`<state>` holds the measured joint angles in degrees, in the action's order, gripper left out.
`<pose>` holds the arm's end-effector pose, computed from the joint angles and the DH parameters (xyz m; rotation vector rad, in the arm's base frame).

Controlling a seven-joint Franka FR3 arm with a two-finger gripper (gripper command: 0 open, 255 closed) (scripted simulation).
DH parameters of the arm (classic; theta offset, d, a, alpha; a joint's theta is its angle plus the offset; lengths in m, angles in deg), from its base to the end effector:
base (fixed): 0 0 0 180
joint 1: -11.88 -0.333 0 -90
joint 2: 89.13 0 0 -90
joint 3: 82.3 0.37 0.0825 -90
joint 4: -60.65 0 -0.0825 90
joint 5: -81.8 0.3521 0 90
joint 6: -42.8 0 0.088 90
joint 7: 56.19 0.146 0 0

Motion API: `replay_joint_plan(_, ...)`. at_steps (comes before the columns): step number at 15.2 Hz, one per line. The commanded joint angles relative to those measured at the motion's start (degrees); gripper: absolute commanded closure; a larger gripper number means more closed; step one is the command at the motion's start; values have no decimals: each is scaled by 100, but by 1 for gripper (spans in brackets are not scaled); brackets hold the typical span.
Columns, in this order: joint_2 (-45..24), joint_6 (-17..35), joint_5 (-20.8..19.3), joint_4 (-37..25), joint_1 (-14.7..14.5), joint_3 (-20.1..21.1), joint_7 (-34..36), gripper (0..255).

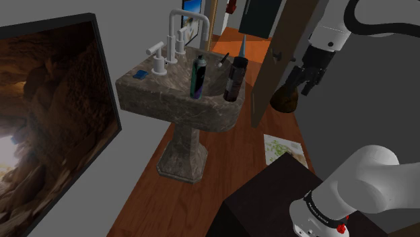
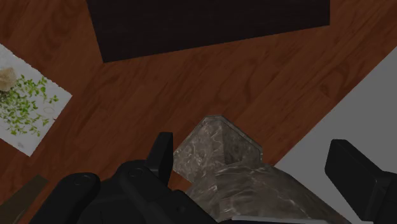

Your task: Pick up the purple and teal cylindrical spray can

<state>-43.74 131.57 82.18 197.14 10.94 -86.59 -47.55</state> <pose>0.2299 -0.0204 0.5772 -3.0701 0.2862 0.0701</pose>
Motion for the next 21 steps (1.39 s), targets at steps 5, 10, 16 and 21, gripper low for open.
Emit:
replay_joint_plan(5,-751,508,-28,-429,-175,165,-79,0)
replay_joint_plan(10,-1678,1004,-114,-1087,-349,381,-155,0)
replay_joint_plan(16,-2771,1403,-311,-2044,-513,654,-203,0)
replay_joint_plan(21,-3681,1572,-569,-2987,-645,885,-207,0)
